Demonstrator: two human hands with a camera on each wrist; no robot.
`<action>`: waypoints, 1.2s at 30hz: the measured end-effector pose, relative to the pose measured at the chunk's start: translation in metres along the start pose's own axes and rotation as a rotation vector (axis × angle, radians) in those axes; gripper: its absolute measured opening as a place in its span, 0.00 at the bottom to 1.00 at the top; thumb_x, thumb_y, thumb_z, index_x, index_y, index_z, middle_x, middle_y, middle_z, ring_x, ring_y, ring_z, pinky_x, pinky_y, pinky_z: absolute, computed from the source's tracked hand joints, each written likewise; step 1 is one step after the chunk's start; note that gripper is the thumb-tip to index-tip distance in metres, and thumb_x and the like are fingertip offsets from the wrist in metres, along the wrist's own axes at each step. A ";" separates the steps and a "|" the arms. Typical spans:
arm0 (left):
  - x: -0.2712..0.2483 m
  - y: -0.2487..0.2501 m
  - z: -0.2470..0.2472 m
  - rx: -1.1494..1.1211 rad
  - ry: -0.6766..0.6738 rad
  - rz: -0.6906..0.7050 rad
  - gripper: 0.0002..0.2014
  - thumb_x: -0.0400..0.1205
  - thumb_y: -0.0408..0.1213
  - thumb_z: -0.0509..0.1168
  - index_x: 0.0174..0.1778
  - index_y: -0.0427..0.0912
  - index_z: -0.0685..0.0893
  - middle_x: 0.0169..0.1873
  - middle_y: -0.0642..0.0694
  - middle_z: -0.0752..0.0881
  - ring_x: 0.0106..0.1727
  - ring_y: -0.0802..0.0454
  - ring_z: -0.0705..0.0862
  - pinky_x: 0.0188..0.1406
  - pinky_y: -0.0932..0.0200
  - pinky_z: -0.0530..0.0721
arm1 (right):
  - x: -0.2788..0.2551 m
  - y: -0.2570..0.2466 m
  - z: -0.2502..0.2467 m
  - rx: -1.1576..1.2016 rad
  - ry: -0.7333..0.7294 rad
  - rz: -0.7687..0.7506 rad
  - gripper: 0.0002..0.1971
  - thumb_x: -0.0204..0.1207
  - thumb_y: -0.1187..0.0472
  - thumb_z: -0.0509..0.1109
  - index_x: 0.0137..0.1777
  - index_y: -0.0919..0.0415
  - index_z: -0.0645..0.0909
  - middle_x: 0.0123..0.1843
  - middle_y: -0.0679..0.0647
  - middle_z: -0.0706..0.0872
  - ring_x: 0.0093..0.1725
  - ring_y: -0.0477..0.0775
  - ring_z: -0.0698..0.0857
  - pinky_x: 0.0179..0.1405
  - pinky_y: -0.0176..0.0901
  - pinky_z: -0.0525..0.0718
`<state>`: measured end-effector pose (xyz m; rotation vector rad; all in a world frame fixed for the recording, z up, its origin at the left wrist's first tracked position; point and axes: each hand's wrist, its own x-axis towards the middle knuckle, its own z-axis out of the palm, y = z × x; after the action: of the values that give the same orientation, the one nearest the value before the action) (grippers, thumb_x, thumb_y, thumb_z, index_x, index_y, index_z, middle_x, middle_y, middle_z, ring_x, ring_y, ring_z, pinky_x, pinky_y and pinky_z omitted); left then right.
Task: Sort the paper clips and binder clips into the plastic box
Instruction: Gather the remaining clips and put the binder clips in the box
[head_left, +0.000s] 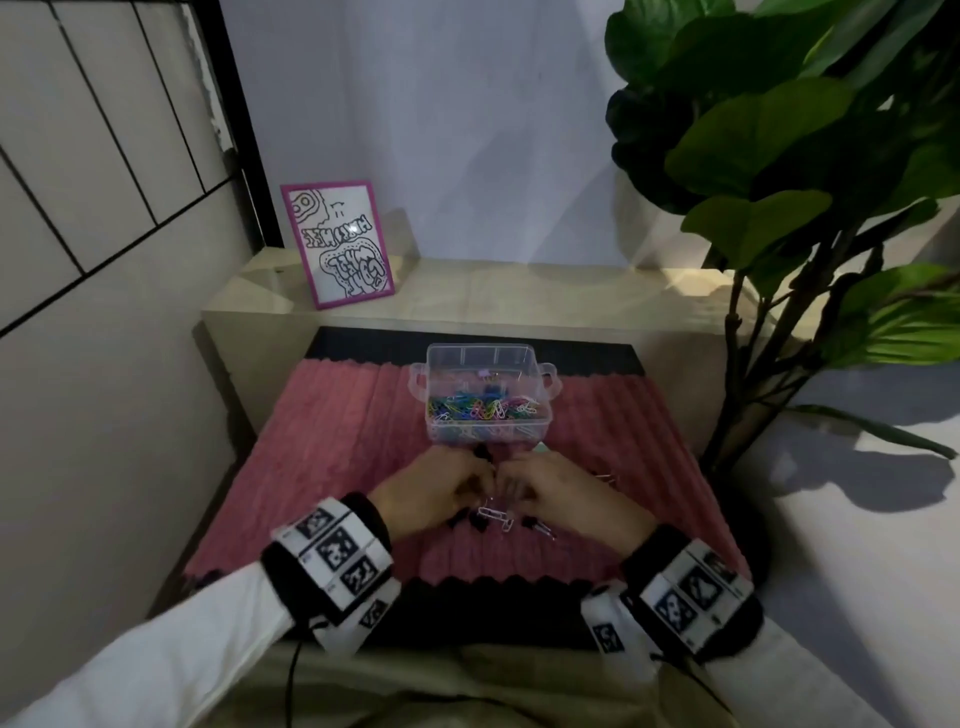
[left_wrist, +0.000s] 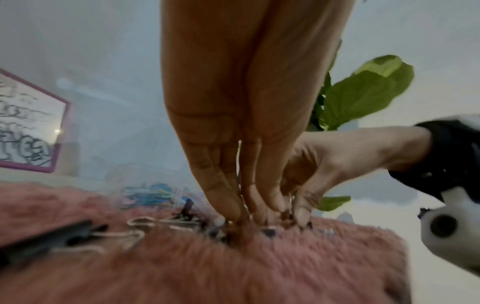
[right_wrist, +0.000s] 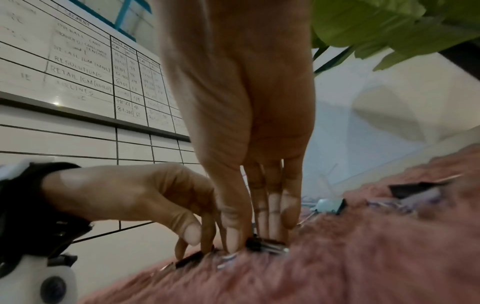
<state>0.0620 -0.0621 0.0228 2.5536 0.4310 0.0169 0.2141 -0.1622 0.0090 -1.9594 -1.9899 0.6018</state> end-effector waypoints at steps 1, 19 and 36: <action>0.002 0.003 0.006 0.045 -0.010 -0.014 0.09 0.76 0.31 0.67 0.51 0.36 0.83 0.51 0.41 0.86 0.50 0.51 0.84 0.47 0.69 0.73 | -0.004 -0.001 0.003 -0.049 -0.001 0.013 0.10 0.68 0.67 0.74 0.49 0.61 0.82 0.48 0.54 0.84 0.47 0.47 0.82 0.46 0.37 0.76; 0.026 0.011 0.019 0.020 -0.065 -0.054 0.04 0.77 0.29 0.65 0.44 0.35 0.85 0.43 0.39 0.89 0.41 0.49 0.86 0.42 0.62 0.82 | -0.065 0.058 -0.009 0.195 0.439 0.279 0.06 0.72 0.75 0.68 0.47 0.70 0.84 0.47 0.59 0.87 0.47 0.52 0.84 0.45 0.22 0.73; -0.112 -0.043 0.001 -1.327 0.650 -0.321 0.06 0.62 0.36 0.67 0.26 0.49 0.89 0.26 0.52 0.89 0.30 0.64 0.87 0.34 0.75 0.85 | 0.020 -0.020 0.015 -0.173 -0.027 0.197 0.34 0.75 0.42 0.65 0.77 0.53 0.61 0.75 0.61 0.66 0.74 0.64 0.61 0.71 0.60 0.69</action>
<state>-0.0575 -0.0628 0.0079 1.1059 0.7316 0.7529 0.1884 -0.1433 0.0041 -2.2816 -1.9362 0.5172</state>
